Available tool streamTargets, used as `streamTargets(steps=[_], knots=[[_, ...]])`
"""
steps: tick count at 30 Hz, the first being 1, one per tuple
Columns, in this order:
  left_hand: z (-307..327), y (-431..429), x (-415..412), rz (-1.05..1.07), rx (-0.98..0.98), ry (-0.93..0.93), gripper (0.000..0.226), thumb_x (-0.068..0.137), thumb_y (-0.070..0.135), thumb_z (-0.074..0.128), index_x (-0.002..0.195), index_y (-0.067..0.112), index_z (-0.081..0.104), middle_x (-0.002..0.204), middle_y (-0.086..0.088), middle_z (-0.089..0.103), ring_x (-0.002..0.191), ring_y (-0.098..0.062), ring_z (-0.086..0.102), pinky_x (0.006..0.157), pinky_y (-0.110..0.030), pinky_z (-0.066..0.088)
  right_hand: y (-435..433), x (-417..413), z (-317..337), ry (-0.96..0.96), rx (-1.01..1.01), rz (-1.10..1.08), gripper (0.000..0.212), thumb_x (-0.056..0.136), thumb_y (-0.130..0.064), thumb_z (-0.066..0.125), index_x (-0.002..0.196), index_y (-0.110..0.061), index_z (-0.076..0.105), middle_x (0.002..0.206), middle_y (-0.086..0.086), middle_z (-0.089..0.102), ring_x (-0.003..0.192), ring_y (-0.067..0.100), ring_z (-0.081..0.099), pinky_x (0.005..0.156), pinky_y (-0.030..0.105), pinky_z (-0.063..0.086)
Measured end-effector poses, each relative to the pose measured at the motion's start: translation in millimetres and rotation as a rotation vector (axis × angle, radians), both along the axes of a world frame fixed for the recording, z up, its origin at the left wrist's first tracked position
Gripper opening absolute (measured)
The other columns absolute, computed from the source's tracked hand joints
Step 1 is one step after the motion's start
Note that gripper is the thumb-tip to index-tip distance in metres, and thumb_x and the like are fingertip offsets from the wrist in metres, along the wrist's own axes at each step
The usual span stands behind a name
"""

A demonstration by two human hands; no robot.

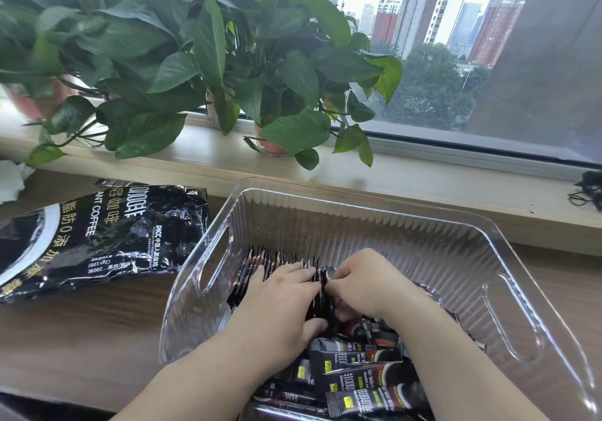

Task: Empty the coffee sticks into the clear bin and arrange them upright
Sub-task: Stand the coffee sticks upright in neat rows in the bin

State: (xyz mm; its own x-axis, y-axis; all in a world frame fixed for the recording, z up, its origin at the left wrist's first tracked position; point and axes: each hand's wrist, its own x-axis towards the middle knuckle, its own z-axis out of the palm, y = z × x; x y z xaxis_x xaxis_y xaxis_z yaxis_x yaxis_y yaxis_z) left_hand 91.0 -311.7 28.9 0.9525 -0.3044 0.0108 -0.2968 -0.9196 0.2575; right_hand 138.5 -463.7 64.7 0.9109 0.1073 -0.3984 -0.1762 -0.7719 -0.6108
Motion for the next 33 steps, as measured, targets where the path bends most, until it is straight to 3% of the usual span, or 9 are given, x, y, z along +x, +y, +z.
streamTargets(steps=[5,10,13,18,23,27,29,31,33], knots=[[-0.8,-1.0,0.3,0.002,0.010,-0.033,0.070,0.087,0.062,0.057,0.146,0.027,0.042,0.159,0.013,0.028,0.148,-0.009,0.013,0.122,-0.048,0.011,1.8,2.9,-4.6,-0.063,0.024,-0.032,0.019,0.096,-0.018,0.063,0.083,-0.012,0.075,0.069,0.008,0.076,0.070,0.020,0.077,0.078,0.041,0.063],[-5.1,0.2,6.1,0.009,0.020,-0.111,0.058,0.089,0.053,0.060,0.141,0.029,0.046,0.152,0.014,0.037,0.143,-0.008,0.024,0.118,-0.039,0.020,-1.9,2.9,-5.0,-0.091,0.103,0.007,0.009,0.095,-0.016,0.069,0.092,-0.017,0.077,0.074,0.007,0.077,0.067,0.016,0.076,0.073,0.038,0.064],[-6.9,-0.6,6.5,-0.002,-0.010,-0.131,0.061,0.086,0.058,0.062,0.138,0.031,0.047,0.144,0.017,0.044,0.137,-0.008,0.032,0.115,-0.035,0.026,-5.4,4.1,-7.7,-0.083,0.070,0.070,0.011,0.093,-0.016,0.070,0.100,-0.018,0.078,0.079,0.007,0.078,0.070,0.017,0.077,0.076,0.039,0.064],[-4.8,-1.4,7.1,-0.005,-0.008,-0.136,0.059,0.083,0.064,0.061,0.133,0.034,0.055,0.140,0.017,0.045,0.134,-0.009,0.034,0.112,-0.036,0.029,-7.6,6.6,-10.6,-0.087,0.053,0.112,0.012,0.085,-0.014,0.076,0.097,-0.017,0.078,0.075,0.006,0.077,0.068,0.020,0.076,0.075,0.040,0.064],[-5.1,-0.2,7.7,0.005,0.013,-0.126,0.050,0.089,0.055,0.060,0.134,0.035,0.054,0.145,0.011,0.039,0.137,-0.012,0.028,0.113,-0.036,0.026,-11.9,7.5,-7.4,-0.153,-0.032,0.123,0.013,0.085,-0.015,0.075,0.096,-0.022,0.079,0.076,0.003,0.076,0.058,0.011,0.067,0.058,0.026,0.058],[-4.7,-1.0,5.7,0.024,0.018,-0.120,0.050,0.091,0.055,0.057,0.137,0.037,0.052,0.151,0.004,0.033,0.141,-0.016,0.023,0.116,-0.038,0.021,-16.7,9.2,-6.5,-0.321,-0.270,0.027,0.029,0.079,-0.039,0.083,0.096,-0.017,0.075,0.094,0.000,0.070,0.080,0.016,0.067,0.073,0.032,0.059],[-4.8,-1.3,5.4,0.028,0.025,-0.119,0.049,0.091,0.055,0.056,0.137,0.037,0.052,0.151,0.003,0.032,0.142,-0.017,0.021,0.116,-0.038,0.020,-15.1,8.1,-8.8,-0.278,-0.365,0.037,0.041,0.076,-0.047,0.083,0.089,-0.010,0.072,0.087,0.005,0.069,0.072,0.019,0.064,0.063,0.033,0.055],[-5.6,-1.2,5.5,0.029,0.028,-0.109,0.049,0.091,0.056,0.056,0.137,0.038,0.051,0.151,0.002,0.030,0.141,-0.017,0.019,0.117,-0.039,0.020,-12.6,7.4,-10.6,-0.244,-0.401,0.045,0.039,0.076,-0.047,0.082,0.083,-0.011,0.070,0.079,0.004,0.067,0.068,0.018,0.063,0.054,0.029,0.049],[-6.2,-0.9,5.4,0.030,0.025,-0.100,0.050,0.091,0.057,0.055,0.137,0.039,0.049,0.151,0.002,0.029,0.142,-0.018,0.018,0.117,-0.040,0.020,-12.4,8.6,-11.3,-0.255,-0.440,0.067,0.037,0.077,-0.048,0.081,0.085,-0.014,0.070,0.079,0.001,0.066,0.073,0.018,0.064,0.057,0.027,0.048]])
